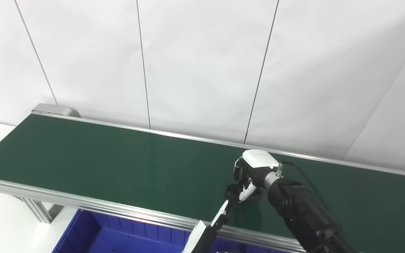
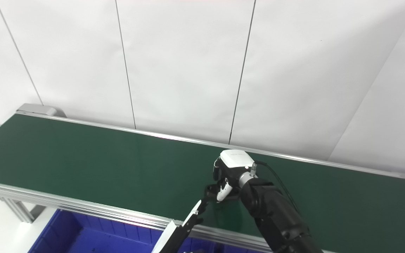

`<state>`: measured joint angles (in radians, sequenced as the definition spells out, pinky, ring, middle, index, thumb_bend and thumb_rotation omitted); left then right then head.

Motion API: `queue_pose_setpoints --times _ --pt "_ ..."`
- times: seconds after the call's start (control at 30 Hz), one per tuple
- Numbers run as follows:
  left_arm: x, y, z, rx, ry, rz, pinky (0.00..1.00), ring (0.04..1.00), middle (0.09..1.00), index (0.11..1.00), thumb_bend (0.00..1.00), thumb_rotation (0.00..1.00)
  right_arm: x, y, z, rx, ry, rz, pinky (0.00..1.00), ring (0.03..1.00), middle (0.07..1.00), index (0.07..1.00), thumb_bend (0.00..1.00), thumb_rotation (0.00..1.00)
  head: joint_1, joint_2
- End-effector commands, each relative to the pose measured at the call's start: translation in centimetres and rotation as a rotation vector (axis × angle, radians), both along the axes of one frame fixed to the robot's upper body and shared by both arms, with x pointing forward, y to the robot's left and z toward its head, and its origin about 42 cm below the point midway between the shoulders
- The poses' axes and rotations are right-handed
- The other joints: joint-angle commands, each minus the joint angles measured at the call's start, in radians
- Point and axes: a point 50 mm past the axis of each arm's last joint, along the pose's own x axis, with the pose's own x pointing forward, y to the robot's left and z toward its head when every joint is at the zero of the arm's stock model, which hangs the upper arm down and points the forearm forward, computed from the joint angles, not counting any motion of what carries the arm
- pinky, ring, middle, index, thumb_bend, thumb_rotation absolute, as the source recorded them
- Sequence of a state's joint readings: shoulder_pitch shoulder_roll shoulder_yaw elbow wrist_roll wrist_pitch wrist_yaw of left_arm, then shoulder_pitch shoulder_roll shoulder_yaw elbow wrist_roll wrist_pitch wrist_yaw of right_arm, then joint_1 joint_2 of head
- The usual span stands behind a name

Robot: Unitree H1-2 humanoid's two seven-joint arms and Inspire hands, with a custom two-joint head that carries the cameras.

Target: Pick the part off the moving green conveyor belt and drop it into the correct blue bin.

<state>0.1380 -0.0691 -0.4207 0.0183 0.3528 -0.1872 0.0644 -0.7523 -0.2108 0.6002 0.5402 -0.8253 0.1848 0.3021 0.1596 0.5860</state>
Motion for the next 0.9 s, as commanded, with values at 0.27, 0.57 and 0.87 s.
queue_pose_setpoints --times 0.27,0.57,0.87 --pt "-1.9 -3.6 2.3 -0.166 -0.011 -0.025 0.96 0.98 1.0 1.0 0.82 1.0 -2.4 0.0 8.8 0.091 -0.266 0.156 0.29 0.379 0.493 0.531 0.51 0.0 -0.04 0.012" --pt "-1.9 -2.4 2.4 -0.173 -0.006 -0.018 1.0 1.0 1.0 1.0 0.83 1.0 -5.2 -0.6 10.8 0.091 -0.315 0.192 0.27 0.381 0.507 0.53 0.51 0.0 -0.093 0.026" --pt "-1.7 0.0 3.0 -0.16 -0.021 -0.001 0.97 1.0 1.0 1.0 0.89 1.0 -8.0 -3.5 10.6 0.099 -0.355 0.209 0.27 0.425 0.532 0.522 0.49 0.0 -0.228 0.079"
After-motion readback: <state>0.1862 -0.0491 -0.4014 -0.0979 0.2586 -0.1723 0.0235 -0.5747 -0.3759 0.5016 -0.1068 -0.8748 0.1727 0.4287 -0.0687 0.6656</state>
